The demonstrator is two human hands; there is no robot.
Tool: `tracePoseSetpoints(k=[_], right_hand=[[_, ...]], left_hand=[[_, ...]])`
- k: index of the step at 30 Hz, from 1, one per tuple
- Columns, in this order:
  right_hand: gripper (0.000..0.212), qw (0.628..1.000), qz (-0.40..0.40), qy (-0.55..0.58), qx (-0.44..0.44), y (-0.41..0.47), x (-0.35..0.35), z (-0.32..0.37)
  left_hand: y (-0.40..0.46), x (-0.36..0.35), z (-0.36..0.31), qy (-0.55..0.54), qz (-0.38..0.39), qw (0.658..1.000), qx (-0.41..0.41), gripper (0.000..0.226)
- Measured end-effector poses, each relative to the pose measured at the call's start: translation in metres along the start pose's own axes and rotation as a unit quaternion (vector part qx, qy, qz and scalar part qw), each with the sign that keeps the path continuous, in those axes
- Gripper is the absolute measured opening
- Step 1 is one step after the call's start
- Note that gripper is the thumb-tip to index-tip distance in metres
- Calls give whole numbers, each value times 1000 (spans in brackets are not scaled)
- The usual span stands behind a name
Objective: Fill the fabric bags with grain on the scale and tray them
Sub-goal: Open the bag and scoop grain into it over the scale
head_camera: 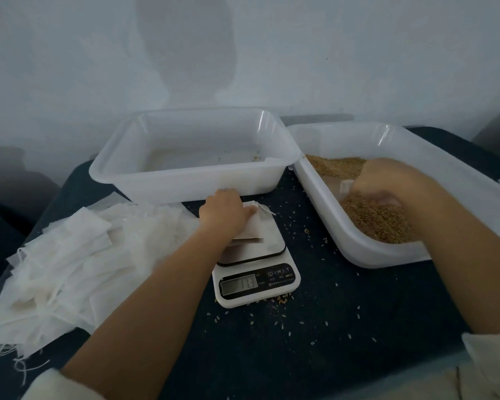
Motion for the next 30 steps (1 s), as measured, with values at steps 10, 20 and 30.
tracePoseSetpoints(k=[10, 20, 30], right_hand=[[36, 998, 15, -69, 0, 0, 16, -1], [39, 996, -10, -84, 34, 18, -11, 18], [50, 995, -86, 14, 47, 25, -6, -19]], left_hand=[[-9, 18, -1, -98, -62, 993, -37, 19], [-50, 59, 5, -323, -113, 934, -103, 10], [-53, 67, 15, -285, -69, 949, -116, 20]])
Point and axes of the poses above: each hand's wrist, its own y-axis towards the middle knuckle, its own x-axis out of the back of the hand, z = x × y, the point moved 4 cm from there along y, towards the middle knuckle
